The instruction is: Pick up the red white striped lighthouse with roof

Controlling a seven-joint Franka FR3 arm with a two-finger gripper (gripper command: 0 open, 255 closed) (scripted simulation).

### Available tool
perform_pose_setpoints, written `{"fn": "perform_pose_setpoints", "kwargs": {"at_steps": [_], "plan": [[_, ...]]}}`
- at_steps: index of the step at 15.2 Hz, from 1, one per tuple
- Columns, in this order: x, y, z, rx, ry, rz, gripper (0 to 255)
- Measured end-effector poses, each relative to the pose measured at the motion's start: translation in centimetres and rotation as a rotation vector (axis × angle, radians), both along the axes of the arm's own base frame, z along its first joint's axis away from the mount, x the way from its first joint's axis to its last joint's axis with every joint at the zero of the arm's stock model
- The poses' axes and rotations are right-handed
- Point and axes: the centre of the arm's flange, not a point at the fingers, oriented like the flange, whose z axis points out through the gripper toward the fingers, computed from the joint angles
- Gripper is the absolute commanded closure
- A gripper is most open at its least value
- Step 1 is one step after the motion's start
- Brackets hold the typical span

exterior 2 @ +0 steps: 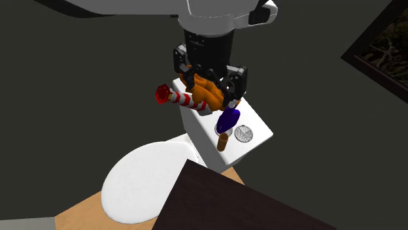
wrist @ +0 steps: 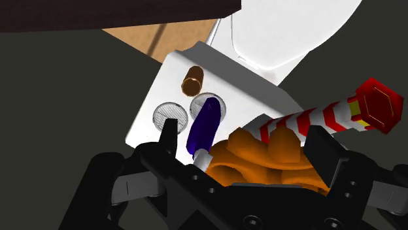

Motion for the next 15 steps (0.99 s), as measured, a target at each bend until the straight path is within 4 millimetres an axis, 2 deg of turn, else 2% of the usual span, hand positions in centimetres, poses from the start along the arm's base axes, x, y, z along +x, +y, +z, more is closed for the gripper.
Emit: {"fn": "perform_pose_setpoints", "kwargs": {"at_steps": [4, 15], "plan": [[1.2, 4.1, -3.0, 0.012, -0.005, 0.000, 0], [4.7, 15.5, -9.5, 0.048, -0.021, -0.001, 0]]}}
